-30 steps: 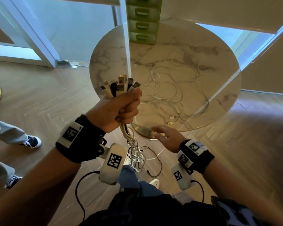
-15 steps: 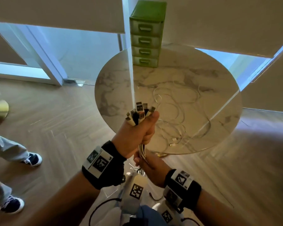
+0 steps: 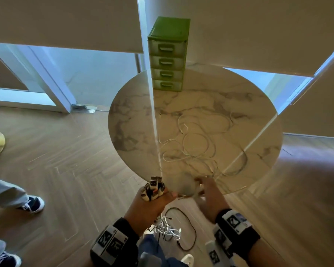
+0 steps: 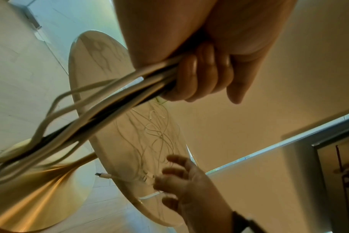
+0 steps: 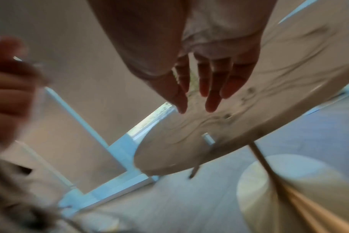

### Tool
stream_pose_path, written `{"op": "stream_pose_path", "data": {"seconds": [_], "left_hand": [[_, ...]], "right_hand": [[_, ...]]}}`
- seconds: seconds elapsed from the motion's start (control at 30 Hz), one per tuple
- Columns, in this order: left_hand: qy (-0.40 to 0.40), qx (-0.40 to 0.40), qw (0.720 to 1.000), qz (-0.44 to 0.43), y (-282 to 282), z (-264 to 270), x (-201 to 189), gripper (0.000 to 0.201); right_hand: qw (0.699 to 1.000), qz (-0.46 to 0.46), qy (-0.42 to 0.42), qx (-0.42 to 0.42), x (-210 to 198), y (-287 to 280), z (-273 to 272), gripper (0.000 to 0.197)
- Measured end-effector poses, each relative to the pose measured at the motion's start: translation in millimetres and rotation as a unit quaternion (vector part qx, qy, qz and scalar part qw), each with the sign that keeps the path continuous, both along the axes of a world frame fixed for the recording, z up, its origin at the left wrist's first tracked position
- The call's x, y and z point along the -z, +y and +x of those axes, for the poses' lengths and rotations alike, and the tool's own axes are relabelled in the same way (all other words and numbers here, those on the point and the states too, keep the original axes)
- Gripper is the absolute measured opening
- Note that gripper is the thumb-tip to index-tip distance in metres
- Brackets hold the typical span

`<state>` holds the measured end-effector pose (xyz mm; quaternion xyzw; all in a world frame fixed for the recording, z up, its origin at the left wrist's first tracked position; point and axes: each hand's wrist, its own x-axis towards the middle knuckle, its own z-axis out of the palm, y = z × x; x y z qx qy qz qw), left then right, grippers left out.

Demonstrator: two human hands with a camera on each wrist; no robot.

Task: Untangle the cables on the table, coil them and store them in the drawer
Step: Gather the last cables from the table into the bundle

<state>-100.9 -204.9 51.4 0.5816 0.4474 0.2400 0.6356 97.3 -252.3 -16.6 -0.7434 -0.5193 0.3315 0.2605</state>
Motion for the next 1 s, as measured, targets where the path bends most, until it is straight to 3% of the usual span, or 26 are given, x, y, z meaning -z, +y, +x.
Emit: {"op": "stream_pose_path", "data": {"seconds": [0.07,0.2,0.3,0.47,0.73,0.87,1.0], "left_hand": [[-0.014,-0.008,1.0,0.004,4.4,-0.5,-0.2,0.04],[-0.025,0.003,1.0,0.003,17.6,2.2,-6.5,0.041],[-0.044,0.013,0.999,0.002,28.3,5.0,-9.2,0.04],[-0.037,0.025,0.999,-0.013,45.1,1.5,-5.5,0.041],[-0.041,0.037,0.998,-0.023,86.6,-3.2,-1.0,0.039],[-0.086,0.018,0.996,-0.014,110.6,-2.3,0.0,0.041],[-0.15,-0.024,0.981,-0.117,136.4,4.9,7.4,0.034]], "right_hand": [[0.996,-0.052,-0.032,0.06,9.7,3.3,21.7,0.058],[0.982,-0.159,-0.092,-0.033,34.2,11.7,23.9,0.068],[0.988,-0.118,-0.077,-0.055,47.6,21.0,9.5,0.055],[0.984,-0.125,-0.108,-0.064,43.5,59.3,13.9,0.03],[0.977,-0.156,-0.141,-0.036,6.5,161.7,60.6,0.062],[0.981,-0.122,-0.147,0.016,-23.8,167.9,62.2,0.026],[0.982,-0.106,-0.137,-0.071,-54.7,168.2,27.6,0.017]]}}
